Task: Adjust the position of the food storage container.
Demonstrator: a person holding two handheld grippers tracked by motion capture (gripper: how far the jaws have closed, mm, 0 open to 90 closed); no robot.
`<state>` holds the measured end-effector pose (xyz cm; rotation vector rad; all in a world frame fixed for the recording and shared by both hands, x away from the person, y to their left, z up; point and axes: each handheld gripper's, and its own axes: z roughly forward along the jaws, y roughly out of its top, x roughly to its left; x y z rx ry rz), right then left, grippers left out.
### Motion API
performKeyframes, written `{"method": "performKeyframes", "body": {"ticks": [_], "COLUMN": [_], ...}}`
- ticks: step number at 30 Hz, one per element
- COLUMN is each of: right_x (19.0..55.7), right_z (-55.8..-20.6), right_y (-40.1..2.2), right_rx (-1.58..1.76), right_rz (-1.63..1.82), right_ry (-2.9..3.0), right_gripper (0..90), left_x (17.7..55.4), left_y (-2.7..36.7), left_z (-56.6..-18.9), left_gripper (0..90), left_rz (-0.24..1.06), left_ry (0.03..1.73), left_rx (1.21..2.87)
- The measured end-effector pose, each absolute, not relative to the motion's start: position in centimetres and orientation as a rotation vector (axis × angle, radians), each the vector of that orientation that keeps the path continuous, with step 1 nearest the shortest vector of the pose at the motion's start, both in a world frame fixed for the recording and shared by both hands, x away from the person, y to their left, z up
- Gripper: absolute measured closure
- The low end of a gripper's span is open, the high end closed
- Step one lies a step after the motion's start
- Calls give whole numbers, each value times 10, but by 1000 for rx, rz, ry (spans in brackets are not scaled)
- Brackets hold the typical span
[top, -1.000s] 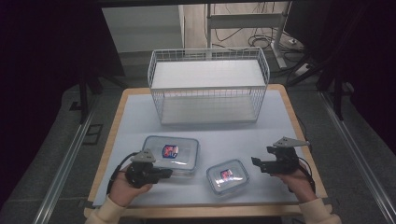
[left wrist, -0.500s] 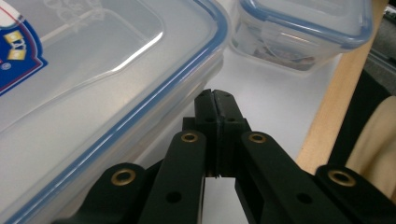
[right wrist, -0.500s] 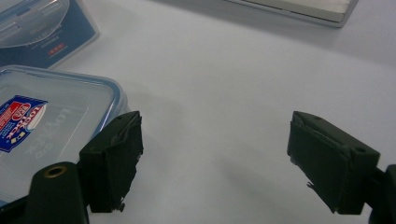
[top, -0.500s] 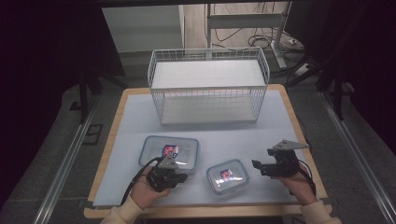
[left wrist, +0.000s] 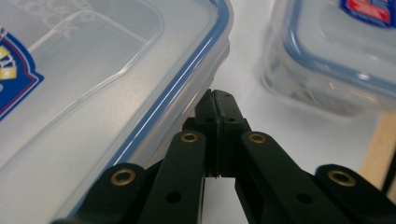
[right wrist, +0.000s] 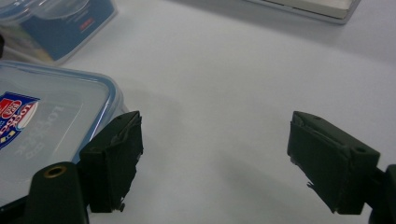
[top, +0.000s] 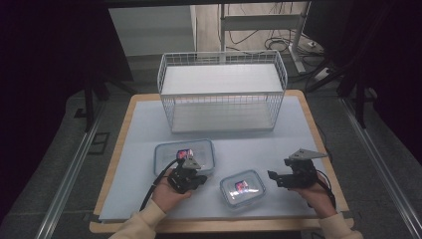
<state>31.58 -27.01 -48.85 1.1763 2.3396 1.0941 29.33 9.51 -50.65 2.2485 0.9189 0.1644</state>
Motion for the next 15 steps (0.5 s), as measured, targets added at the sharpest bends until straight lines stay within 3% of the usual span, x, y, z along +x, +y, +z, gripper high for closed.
{"method": "performKeyframes", "body": {"ticks": [7,15], "right_x": [315,313], "right_z": [-489,-486], "right_y": [-270,-274], "right_rx": [1165,1169], "right_rz": [1092,1104], "right_ry": [2343,2318], "right_gripper": [179,179], "left_x": [285,263], "left_y": [100,177], "left_z": [-496,-461], "left_gripper": [896,898], "left_rz": [151,232], "left_ry": [898,1023], "left_rx": [2215,2018]}}
